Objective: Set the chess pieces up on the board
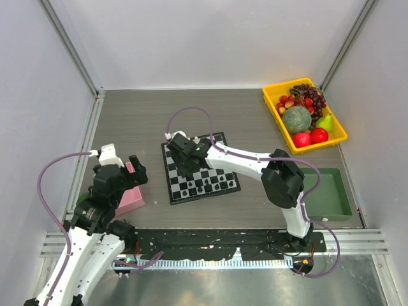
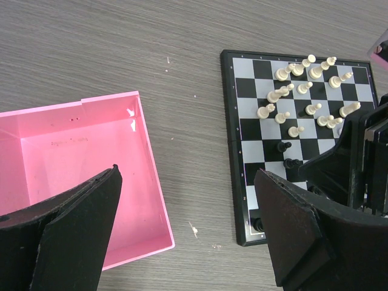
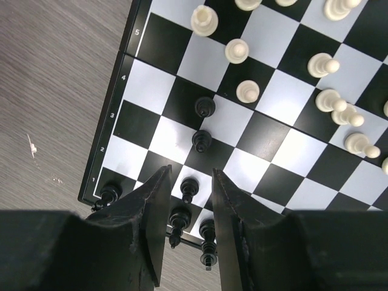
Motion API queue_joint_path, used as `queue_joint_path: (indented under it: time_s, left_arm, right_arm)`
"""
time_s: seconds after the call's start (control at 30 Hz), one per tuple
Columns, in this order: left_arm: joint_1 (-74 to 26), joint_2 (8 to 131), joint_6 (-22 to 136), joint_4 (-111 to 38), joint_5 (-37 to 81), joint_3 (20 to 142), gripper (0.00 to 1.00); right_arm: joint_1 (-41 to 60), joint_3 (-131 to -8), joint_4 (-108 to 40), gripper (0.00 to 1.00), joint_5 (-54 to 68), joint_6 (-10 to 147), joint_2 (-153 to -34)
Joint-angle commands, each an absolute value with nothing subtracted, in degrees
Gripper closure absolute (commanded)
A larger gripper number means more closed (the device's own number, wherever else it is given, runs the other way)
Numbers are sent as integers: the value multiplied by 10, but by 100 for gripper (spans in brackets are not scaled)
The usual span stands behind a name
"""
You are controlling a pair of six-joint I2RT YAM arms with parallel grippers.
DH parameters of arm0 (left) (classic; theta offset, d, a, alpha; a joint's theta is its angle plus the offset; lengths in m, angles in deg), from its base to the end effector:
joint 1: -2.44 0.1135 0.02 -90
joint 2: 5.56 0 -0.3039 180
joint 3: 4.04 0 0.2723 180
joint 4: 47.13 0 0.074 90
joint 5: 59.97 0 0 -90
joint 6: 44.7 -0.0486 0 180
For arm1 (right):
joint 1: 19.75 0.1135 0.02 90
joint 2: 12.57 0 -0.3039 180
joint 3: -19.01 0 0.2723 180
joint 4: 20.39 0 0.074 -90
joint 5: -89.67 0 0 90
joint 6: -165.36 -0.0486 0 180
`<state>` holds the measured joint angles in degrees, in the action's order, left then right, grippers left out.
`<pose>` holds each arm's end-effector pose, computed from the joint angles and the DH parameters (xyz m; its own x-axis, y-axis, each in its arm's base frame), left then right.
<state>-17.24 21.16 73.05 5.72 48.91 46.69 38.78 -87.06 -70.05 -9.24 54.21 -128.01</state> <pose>0.1017 -0.0197 0.3031 -0.4260 -0.3155 -0.8479 -0.1657 0.9486 -0.2697 0.2580 0.4072 0.2390 -0.7065 -0.4714 -0.5278 -0.5855 0.8083 0.0618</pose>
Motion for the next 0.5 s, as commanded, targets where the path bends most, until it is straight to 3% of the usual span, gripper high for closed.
queue_joint_path:
  time_s: [0.0,0.47]
  left_arm:
    - [-169,209,722,39,491,477,1]
    - [-169,209,722,38,490,480,1]
  right_arm:
    - [382,-901,-690,61,-95,537,-1285]
    - [374,-919,-680,67,-88,536,-1319]
